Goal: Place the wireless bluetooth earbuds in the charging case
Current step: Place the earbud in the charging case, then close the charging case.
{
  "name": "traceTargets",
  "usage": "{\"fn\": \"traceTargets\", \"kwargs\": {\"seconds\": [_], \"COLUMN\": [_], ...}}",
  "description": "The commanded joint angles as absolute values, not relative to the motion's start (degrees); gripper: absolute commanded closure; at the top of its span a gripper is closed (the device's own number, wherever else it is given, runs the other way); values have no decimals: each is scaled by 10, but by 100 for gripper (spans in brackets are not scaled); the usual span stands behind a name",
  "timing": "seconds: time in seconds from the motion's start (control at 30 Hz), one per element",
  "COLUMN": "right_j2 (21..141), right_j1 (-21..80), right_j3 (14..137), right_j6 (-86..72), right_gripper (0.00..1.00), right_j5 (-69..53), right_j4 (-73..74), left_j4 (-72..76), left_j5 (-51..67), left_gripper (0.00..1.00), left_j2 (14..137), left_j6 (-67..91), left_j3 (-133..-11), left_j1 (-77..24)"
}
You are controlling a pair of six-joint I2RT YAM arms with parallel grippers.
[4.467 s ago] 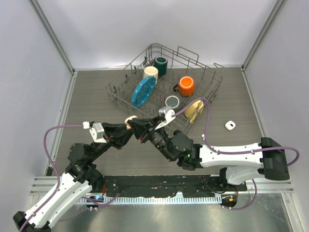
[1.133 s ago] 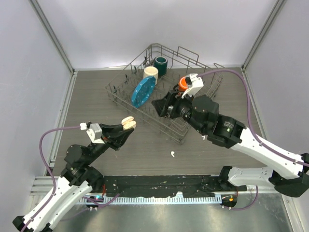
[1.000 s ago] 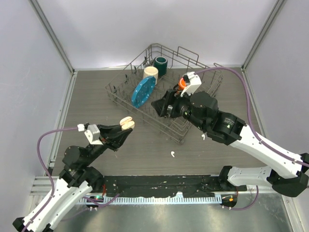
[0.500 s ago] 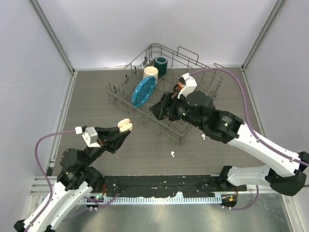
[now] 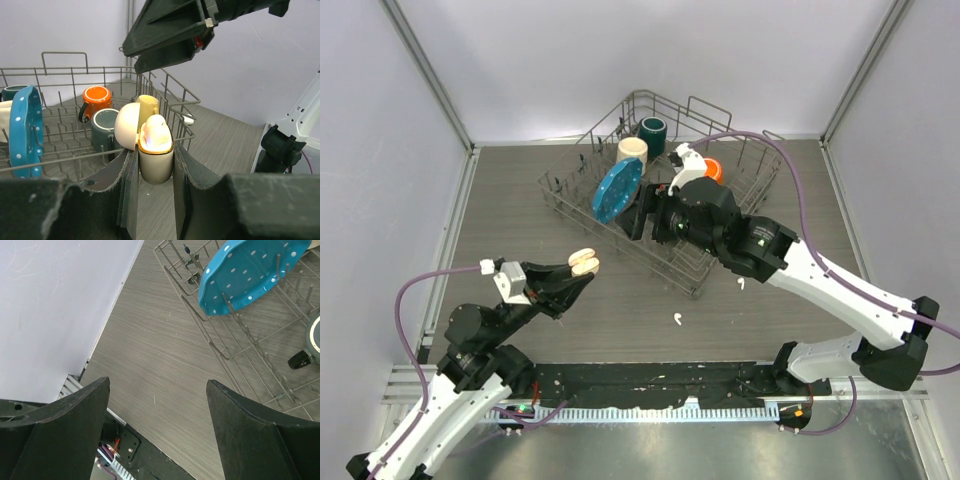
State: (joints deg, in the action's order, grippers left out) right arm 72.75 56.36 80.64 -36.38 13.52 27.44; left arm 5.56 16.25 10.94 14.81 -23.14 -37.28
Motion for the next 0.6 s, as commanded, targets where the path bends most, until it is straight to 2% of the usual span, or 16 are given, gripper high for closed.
{"fn": "traceTargets", "kwargs": {"seconds": [0.0,0.4,0.57], "right_j2": [743,776,803], "right_j1": [557,554,554], "right_j3": [852,875,879], "right_j6": [-351,-340,-345], "right_gripper": [17,17,17], "right_j5": [122,70,13], "right_j4": [251,257,258], "left_j4": [74,90,133], "left_j5": [185,250,256], "left_gripper": [100,100,100], "left_j2": [105,159,181], "left_j6": [146,137,143], "left_j3": [-243,-245,-243], "left_j1": [-374,-374,-374]}}
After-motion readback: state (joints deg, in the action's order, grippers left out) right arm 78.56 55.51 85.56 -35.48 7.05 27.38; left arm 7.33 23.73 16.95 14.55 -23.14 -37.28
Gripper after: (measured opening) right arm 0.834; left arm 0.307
